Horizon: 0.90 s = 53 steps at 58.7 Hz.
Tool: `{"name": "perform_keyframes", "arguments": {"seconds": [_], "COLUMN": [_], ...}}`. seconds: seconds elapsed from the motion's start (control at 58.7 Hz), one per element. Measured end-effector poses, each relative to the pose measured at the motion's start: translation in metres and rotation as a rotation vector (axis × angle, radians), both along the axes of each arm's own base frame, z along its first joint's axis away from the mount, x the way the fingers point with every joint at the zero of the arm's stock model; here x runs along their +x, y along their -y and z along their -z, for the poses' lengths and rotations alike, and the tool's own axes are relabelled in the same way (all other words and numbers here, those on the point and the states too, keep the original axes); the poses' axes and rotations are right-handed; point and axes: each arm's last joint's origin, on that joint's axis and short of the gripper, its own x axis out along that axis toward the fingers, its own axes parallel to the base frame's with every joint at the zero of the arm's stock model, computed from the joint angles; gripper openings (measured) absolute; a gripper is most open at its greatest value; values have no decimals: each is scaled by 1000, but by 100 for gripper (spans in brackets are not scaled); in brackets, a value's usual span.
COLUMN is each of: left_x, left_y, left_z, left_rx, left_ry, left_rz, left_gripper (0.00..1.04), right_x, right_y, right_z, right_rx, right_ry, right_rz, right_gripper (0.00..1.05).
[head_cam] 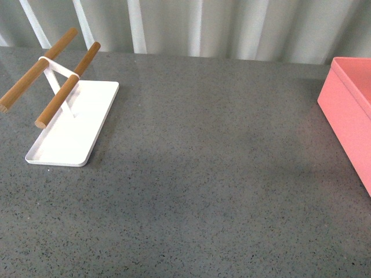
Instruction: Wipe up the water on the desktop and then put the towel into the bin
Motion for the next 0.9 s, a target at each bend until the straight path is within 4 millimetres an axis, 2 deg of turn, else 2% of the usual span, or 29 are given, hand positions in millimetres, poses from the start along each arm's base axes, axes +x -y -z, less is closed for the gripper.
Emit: {"name": "perform_keyframes", "arguments": {"seconds": [0.903], "left_x": [0], "left_y": [0], "left_z": [0], "left_rx": [0], "left_ry": [0], "left_rz": [0], "left_gripper": [98], "right_x": [-32], "right_y": [0], "right_z": [-7], "right_rx": [1], "right_ry": [25], "right_rz": [0], "right_gripper": [3]}}
